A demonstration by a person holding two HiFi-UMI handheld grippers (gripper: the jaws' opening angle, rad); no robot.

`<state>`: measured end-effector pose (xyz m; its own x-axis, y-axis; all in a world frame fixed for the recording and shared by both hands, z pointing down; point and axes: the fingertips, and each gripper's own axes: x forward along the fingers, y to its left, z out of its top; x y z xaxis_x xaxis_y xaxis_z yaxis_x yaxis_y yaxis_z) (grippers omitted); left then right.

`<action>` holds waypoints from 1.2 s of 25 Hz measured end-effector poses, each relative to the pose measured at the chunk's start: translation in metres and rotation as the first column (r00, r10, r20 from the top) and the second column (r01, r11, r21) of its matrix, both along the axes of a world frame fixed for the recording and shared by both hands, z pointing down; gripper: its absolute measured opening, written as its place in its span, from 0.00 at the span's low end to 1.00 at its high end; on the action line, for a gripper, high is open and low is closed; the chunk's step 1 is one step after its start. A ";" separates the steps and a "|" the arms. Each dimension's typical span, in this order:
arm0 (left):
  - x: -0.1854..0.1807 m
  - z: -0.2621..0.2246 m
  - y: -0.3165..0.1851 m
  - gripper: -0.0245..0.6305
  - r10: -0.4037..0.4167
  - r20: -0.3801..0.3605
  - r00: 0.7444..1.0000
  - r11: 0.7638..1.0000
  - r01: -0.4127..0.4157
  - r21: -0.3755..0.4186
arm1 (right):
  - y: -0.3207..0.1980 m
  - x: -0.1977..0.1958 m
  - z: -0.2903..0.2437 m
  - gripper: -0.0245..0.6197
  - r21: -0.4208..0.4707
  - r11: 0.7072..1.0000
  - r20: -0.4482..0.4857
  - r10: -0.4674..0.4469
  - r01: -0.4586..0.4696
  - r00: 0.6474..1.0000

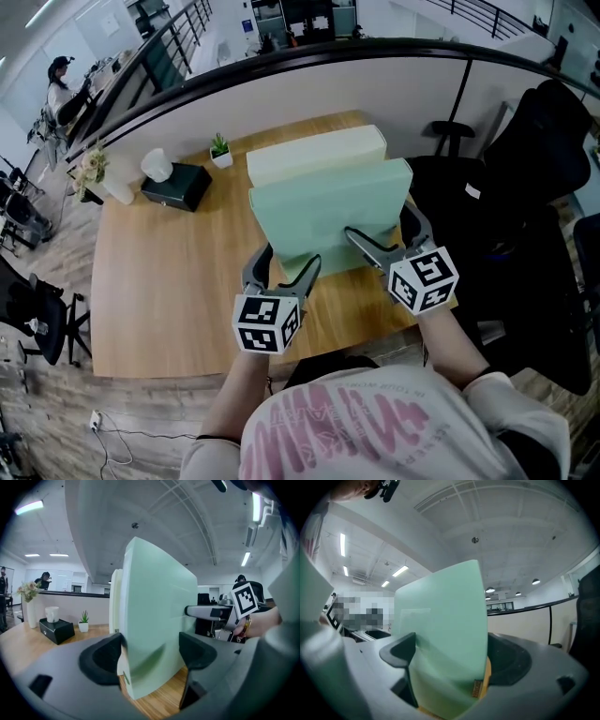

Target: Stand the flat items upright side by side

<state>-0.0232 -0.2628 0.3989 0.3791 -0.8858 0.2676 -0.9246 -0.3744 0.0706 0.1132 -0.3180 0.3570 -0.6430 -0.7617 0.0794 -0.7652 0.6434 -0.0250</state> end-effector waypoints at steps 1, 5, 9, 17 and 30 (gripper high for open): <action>-0.002 0.001 -0.004 0.63 -0.009 0.000 1.000 1.000 0.009 0.004 | -0.003 -0.002 0.001 0.78 0.005 1.000 -0.005 -0.004 0.004 1.000; -0.009 0.009 -0.014 0.61 -0.042 0.006 0.999 0.999 0.042 0.005 | -0.011 -0.008 0.008 0.78 0.001 1.000 -0.032 -0.027 0.027 0.999; -0.015 0.018 -0.021 0.59 -0.058 0.003 0.998 0.998 0.058 -0.024 | -0.016 -0.013 0.015 0.78 -0.005 0.999 -0.078 -0.040 0.040 0.996; -0.012 0.019 -0.035 0.57 -0.056 -0.003 0.998 0.998 0.056 -0.041 | -0.030 -0.006 0.021 0.78 -0.044 0.999 -0.056 -0.021 0.019 0.998; -0.020 0.006 -0.048 0.52 -0.070 0.037 0.997 0.997 0.070 -0.007 | -0.041 -0.008 0.017 0.78 -0.023 1.000 -0.075 -0.019 0.017 0.997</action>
